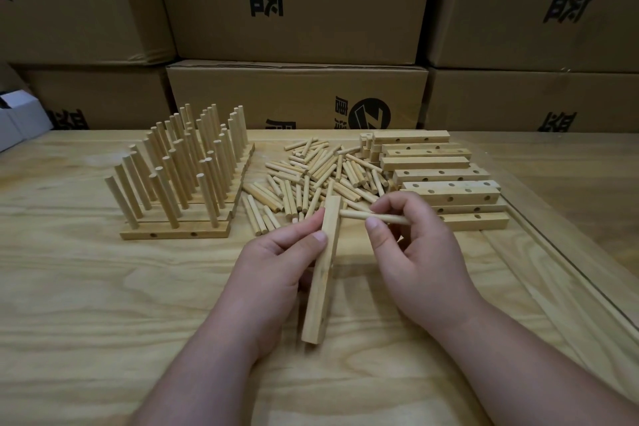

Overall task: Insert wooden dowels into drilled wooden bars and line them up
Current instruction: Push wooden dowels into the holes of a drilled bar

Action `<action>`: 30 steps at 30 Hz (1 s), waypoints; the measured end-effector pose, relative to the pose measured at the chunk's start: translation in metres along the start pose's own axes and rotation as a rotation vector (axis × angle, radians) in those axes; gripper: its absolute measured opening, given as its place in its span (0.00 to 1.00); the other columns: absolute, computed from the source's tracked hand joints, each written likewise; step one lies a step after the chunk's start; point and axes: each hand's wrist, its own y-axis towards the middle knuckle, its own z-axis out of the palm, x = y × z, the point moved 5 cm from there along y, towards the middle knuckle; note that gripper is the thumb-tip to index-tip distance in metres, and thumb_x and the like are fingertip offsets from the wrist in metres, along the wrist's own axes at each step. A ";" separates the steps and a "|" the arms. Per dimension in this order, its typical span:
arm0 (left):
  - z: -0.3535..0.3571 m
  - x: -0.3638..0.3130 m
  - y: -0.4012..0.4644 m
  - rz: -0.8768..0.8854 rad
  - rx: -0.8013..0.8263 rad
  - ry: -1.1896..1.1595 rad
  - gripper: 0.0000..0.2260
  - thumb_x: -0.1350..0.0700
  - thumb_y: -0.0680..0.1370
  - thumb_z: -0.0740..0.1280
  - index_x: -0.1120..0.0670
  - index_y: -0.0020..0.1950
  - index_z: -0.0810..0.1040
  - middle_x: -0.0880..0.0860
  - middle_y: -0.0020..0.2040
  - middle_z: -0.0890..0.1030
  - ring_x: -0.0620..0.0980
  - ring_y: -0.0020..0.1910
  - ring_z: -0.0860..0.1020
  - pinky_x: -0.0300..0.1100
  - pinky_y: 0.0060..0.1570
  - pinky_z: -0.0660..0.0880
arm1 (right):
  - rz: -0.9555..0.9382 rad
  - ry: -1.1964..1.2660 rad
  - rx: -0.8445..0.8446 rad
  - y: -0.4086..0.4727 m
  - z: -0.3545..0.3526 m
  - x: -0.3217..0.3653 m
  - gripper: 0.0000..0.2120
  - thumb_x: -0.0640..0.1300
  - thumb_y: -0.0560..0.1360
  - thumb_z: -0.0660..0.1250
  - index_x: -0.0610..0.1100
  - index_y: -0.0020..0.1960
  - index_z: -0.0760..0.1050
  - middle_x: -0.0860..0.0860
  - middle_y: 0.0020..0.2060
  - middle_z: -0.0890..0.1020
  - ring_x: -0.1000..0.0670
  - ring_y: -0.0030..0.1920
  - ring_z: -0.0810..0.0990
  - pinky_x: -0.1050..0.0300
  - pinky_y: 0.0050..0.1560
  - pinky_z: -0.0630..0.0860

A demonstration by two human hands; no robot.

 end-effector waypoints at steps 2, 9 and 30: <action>0.001 -0.001 0.000 -0.002 0.000 -0.005 0.12 0.58 0.80 0.69 0.43 0.57 0.86 0.53 0.53 0.87 0.50 0.47 0.85 0.44 0.42 0.82 | -0.002 0.123 0.016 -0.001 0.004 0.001 0.19 0.48 0.75 0.68 0.64 0.61 0.66 0.62 0.50 0.74 0.56 0.40 0.77 0.64 0.35 0.74; -0.008 -0.003 0.006 -0.007 -0.119 -0.245 0.11 0.60 0.80 0.67 0.50 0.60 0.82 0.58 0.51 0.87 0.50 0.42 0.85 0.46 0.41 0.82 | 0.079 0.267 0.022 0.001 0.005 -0.006 0.34 0.57 0.72 0.65 0.66 0.73 0.54 0.62 0.58 0.69 0.59 0.48 0.76 0.60 0.44 0.79; -0.011 -0.009 0.007 -0.010 -0.175 -0.480 0.12 0.62 0.80 0.64 0.56 0.63 0.78 0.57 0.47 0.87 0.48 0.35 0.84 0.40 0.31 0.80 | 0.028 -0.525 0.499 -0.009 0.029 -0.012 0.23 0.57 0.79 0.59 0.62 0.74 0.64 0.64 0.62 0.67 0.58 0.68 0.60 0.57 0.69 0.57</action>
